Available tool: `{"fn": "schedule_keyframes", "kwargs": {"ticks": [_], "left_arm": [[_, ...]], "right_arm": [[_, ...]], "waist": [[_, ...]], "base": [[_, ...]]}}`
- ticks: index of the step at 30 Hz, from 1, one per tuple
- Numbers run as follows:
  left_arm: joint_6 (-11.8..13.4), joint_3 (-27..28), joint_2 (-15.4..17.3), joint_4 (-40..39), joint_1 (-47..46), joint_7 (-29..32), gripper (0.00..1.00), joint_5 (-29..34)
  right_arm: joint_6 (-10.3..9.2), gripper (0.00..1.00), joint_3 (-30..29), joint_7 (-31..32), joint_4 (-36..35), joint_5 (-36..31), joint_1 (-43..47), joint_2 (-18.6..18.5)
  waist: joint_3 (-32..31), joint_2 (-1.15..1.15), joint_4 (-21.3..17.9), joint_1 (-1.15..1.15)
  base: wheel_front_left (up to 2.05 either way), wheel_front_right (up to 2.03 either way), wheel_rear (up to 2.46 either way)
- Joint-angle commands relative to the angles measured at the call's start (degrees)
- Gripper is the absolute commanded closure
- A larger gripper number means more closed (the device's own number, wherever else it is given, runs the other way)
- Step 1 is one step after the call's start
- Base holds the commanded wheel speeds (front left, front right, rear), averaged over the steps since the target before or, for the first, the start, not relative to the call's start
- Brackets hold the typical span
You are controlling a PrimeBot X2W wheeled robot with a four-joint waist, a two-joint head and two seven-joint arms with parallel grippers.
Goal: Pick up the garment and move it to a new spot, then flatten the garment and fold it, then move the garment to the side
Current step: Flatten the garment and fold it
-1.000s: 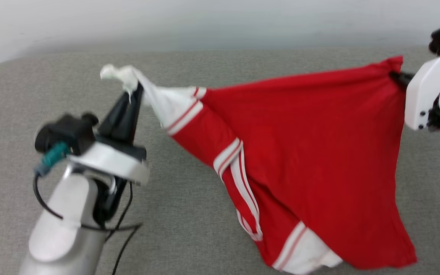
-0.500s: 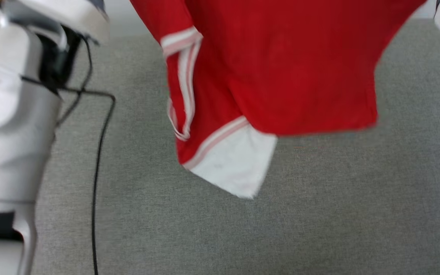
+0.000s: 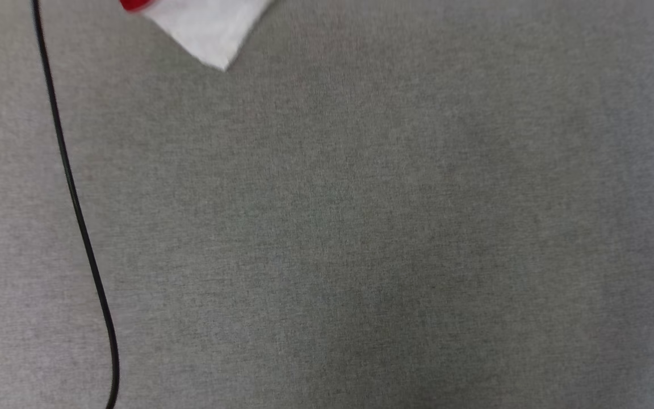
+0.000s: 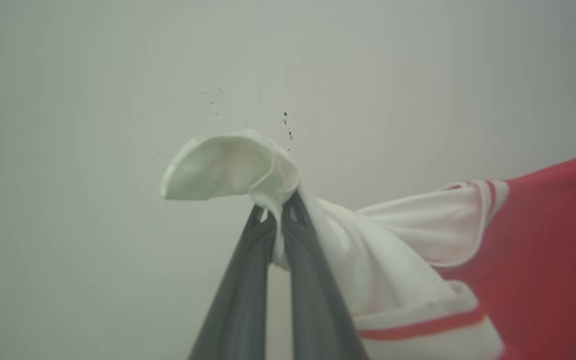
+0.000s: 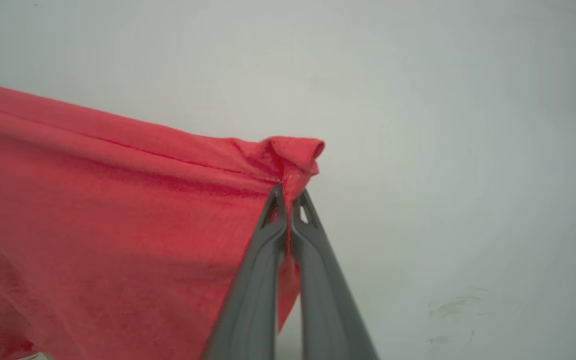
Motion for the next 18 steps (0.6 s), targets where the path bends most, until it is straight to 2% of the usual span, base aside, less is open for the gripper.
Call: {"fn": "schedule_keyframes", "kwargs": {"ticks": [1, 9, 18], "left_arm": [[0.12, -0.29, 0.82, 1.15, -2.38, -0.2, 1.0, -0.44], [0.12, -2.01, 2.03, 6.18, -9.99, -1.73, 1.0, -2.73], [0.12, -3.13, 0.85, 9.58, -4.89, -3.49, 1.0, -9.4]], "right_arm": [[-0.12, 1.0, -0.38, -0.79, 0.9, -0.97, -2.28, -0.19], [-0.12, 1.0, 0.97, -5.23, 6.84, -1.84, -11.0, 2.06], [-0.11, 1.0, 5.58, -8.72, 13.6, 1.55, -10.75, 3.68]], "waist": [[3.76, 0.0, -0.03, -0.01], [11.65, 0.0, 0.04, -0.01], [14.97, 0.0, 0.62, -0.01]], "base": [[0.0, 0.0, 0.0], [0.0, 0.0, 0.0], [0.0, 0.0, 0.0]]}}
